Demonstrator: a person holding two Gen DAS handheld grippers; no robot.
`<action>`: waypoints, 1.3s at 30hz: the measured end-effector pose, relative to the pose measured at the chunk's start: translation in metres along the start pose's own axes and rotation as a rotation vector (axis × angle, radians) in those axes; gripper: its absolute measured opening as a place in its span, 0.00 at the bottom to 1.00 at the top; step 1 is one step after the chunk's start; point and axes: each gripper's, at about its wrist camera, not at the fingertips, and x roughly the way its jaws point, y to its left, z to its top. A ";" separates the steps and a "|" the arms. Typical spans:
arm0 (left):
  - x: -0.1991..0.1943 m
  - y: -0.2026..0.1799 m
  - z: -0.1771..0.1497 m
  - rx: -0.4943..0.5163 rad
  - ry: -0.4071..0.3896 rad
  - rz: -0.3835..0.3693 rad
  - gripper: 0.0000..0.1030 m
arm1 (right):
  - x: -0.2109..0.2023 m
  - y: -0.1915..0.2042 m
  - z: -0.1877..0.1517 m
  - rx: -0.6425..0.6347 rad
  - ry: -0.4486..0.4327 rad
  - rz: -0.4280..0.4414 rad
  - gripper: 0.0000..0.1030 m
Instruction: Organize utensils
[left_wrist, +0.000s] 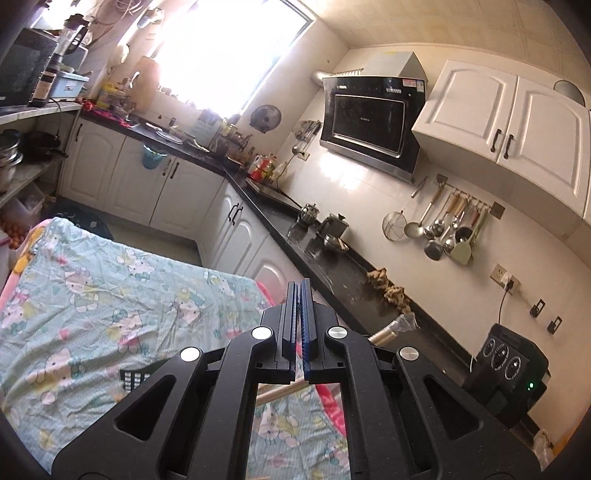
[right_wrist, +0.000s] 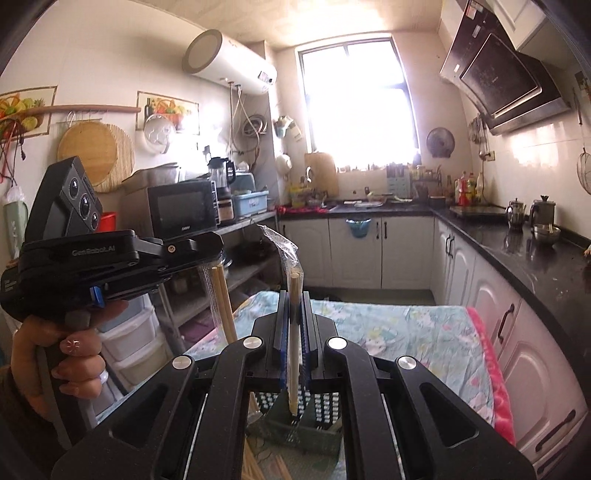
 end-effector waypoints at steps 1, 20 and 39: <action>0.003 0.001 0.002 -0.001 -0.005 0.002 0.00 | 0.001 -0.002 0.000 0.001 -0.006 -0.005 0.06; 0.042 0.021 -0.006 0.025 -0.002 0.049 0.00 | 0.039 -0.023 -0.020 0.018 0.027 -0.055 0.06; 0.067 0.056 -0.047 0.012 0.108 0.133 0.01 | 0.084 -0.031 -0.061 0.081 0.166 -0.073 0.19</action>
